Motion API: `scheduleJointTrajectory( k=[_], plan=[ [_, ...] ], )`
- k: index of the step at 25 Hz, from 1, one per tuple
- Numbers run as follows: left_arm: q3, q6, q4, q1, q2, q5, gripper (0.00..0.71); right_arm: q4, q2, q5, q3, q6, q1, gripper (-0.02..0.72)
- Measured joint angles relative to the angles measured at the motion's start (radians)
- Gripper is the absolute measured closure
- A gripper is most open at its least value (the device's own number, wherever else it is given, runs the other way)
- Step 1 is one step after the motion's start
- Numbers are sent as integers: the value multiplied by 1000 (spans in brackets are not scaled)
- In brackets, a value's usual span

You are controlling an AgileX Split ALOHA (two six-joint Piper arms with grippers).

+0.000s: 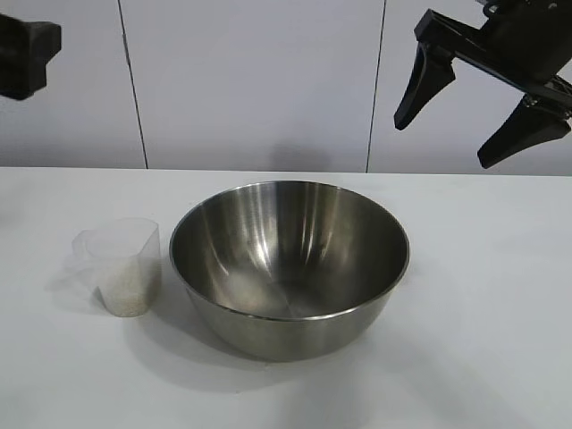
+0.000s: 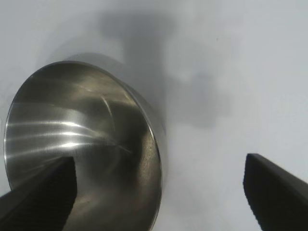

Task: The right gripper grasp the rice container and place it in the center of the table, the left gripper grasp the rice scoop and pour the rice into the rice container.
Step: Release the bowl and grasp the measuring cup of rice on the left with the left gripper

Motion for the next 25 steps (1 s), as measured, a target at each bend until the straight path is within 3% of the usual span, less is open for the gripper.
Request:
scheduleJointTrajectory(
  k=[4,9,25],
  plan=[
    [94,-104,-10,0,86,-30,110,0,0,0,0,0,0,52],
    [144,-89,-10,0,186,-32,110,0,0,0,0,0,0,52],
    [134,-76,15,0,443,-46,116,0,0,3,0,0,0,52]
  ],
)
